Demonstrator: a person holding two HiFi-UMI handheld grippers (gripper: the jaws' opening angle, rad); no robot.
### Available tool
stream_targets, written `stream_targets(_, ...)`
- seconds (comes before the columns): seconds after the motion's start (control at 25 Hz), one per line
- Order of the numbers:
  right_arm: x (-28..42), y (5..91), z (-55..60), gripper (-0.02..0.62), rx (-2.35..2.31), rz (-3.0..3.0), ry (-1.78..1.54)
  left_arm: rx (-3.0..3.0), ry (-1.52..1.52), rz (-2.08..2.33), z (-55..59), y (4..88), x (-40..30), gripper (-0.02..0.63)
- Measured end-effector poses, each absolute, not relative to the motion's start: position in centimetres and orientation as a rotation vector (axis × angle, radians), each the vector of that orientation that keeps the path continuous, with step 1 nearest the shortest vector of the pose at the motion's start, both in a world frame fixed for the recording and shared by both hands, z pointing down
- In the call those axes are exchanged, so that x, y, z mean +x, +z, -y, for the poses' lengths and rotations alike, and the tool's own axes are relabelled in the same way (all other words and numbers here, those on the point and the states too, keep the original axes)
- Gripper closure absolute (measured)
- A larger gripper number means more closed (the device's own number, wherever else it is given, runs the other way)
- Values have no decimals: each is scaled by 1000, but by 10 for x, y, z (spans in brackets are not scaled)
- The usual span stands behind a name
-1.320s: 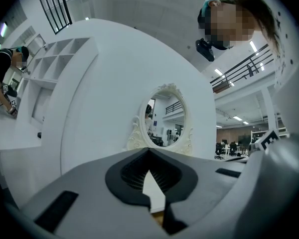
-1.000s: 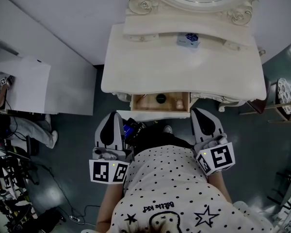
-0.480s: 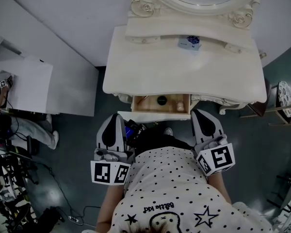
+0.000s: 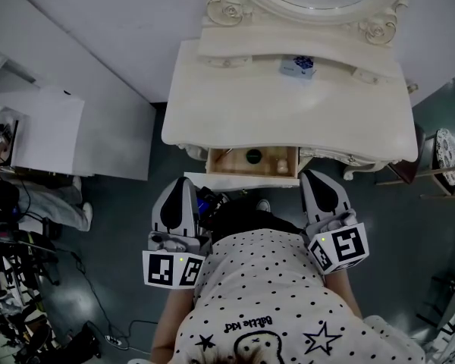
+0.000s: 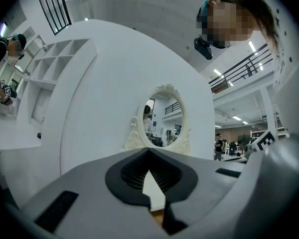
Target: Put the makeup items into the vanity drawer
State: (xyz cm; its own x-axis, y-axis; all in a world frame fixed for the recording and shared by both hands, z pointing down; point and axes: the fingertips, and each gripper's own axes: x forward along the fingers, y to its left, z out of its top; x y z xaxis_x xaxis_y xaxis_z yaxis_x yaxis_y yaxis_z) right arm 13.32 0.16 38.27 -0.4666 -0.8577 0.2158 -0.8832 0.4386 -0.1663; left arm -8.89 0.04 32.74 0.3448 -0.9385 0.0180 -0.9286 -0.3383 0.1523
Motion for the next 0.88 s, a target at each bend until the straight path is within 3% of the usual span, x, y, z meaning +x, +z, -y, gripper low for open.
stream_targets(0.88, 121, 387, 0, 588, 1498, 2578, 379, 2434, -108, 1752, -3, 329, -100, 611)
